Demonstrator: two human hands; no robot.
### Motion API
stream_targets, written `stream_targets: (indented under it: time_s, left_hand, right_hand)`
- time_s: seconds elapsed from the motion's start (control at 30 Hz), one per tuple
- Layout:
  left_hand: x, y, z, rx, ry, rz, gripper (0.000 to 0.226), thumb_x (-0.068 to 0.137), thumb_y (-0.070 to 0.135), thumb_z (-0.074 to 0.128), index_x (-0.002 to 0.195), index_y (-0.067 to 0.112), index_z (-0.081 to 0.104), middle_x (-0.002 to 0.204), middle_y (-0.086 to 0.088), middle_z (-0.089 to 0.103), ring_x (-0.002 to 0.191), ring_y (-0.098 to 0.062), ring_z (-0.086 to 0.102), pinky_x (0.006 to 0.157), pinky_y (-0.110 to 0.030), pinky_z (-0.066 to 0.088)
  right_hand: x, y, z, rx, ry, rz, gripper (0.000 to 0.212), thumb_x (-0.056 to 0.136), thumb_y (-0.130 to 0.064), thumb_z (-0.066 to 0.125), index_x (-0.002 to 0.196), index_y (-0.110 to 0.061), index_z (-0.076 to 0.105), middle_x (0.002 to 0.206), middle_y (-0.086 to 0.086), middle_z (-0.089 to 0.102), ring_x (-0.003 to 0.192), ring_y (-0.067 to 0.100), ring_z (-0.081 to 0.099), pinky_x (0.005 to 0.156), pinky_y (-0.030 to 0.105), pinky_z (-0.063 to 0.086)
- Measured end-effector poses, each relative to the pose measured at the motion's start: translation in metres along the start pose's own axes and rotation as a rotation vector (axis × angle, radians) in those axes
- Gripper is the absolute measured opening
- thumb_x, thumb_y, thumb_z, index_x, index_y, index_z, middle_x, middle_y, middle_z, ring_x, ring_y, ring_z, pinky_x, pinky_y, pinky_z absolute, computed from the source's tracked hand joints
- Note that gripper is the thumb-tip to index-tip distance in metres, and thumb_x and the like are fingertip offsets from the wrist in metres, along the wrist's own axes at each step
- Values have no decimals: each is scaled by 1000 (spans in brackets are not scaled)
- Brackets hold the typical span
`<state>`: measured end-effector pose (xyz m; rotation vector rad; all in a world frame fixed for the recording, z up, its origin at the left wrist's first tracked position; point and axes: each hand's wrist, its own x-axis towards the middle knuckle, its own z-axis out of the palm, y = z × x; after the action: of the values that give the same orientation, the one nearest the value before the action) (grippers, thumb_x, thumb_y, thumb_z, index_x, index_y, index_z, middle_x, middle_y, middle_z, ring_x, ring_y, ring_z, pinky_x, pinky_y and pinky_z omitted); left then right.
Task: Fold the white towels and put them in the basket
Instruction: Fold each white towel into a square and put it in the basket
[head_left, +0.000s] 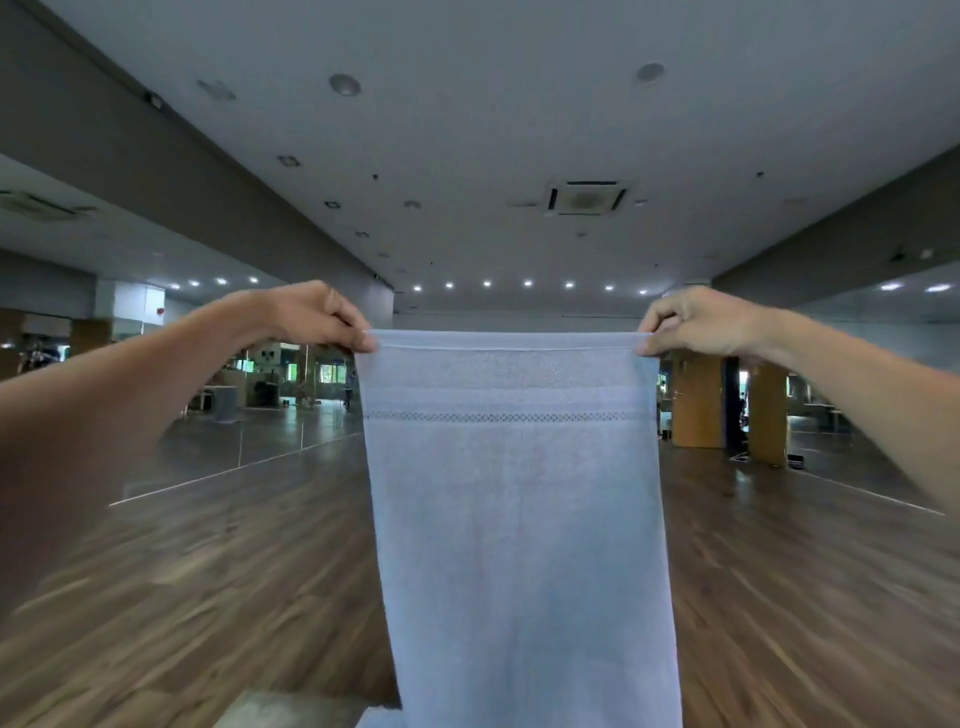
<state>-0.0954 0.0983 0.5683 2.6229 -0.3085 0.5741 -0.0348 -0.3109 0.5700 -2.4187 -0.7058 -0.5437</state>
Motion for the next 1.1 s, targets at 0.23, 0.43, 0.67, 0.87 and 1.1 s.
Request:
stream_targets:
  time_s: [0.23,0.43,0.67,0.87,1.1]
  left_hand:
    - [8,6,5,-350,-302,-44,70,36,50,91,91,10,74,101,-10,72,86,-16,69,73,-25,56]
    - [12,6,10,-400,-655,-121,55,51,30,92,95,2,72,111,-23,67,96,-25,67,86,-30,54]
    - [40,-1,72,-90,-403,-183,12,86,19,65,93,10,69,90,-6,74,76,-8,68,63,-18,47]
    - [60,-8,112,223,155,-1,14,90,25,63,97,16,71,99,1,68,87,-13,59,77,-26,46]
    - [54,5,96,267,435,8,18,90,36,61,101,25,70,95,3,68,89,-20,60,87,-41,51]
  right_hand:
    - [-20,6,-34,18,-279,147,18,72,-21,80,84,-13,69,96,7,69,89,20,61,83,33,48]
    - [-29,21,-49,152,-568,244,25,60,-23,80,82,-12,73,101,10,70,97,21,62,86,33,48]
    - [-3,51,-4,-30,-359,294,13,78,-16,74,87,-10,67,106,14,68,91,22,63,82,35,49]
    - [8,67,28,-76,-4,170,5,89,-11,64,91,-6,64,99,8,68,96,21,64,65,20,44]
    - [0,48,18,-164,222,66,2,89,-16,63,88,-14,63,94,4,67,91,28,63,71,28,51]
